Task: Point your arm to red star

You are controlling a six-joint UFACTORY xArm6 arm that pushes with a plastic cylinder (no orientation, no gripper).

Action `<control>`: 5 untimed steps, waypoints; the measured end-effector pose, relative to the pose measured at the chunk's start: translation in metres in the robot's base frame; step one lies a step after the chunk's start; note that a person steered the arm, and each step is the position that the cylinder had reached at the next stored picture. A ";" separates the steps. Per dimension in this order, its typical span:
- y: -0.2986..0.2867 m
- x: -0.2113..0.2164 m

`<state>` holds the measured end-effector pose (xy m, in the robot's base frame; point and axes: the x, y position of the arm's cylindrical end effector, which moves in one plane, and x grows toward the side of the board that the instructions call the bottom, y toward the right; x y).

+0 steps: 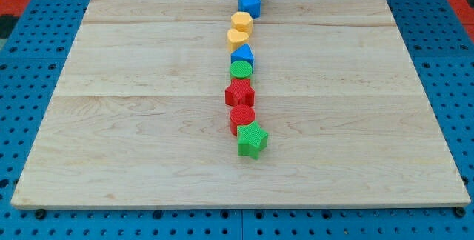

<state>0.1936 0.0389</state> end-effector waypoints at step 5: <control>0.175 0.059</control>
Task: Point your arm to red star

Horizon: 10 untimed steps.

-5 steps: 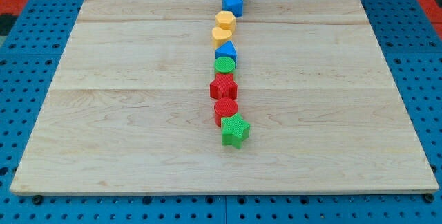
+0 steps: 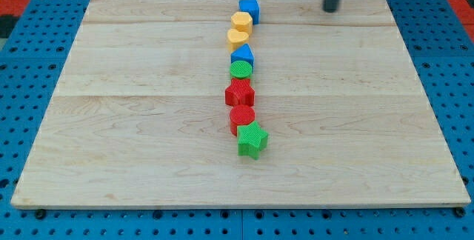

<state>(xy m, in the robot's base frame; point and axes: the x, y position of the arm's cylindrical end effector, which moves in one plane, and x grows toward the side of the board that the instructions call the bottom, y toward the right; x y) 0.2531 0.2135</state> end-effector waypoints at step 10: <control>-0.132 0.365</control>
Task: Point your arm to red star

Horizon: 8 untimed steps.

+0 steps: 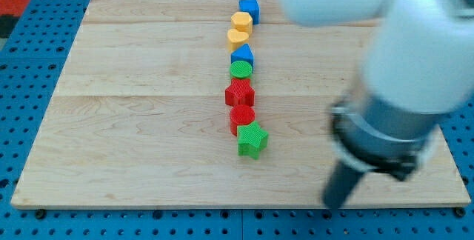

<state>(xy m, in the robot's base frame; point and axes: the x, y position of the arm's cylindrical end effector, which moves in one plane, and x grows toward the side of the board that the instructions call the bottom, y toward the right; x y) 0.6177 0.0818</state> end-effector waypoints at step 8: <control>-0.198 -0.027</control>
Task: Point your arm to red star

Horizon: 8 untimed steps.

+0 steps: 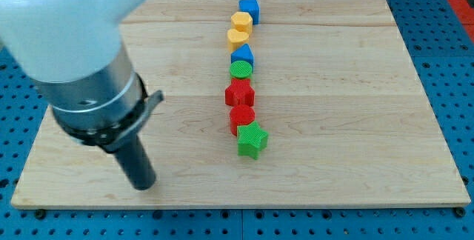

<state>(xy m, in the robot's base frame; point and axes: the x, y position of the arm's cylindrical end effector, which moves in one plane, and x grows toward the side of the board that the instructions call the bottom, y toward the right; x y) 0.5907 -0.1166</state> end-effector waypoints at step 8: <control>0.080 -0.141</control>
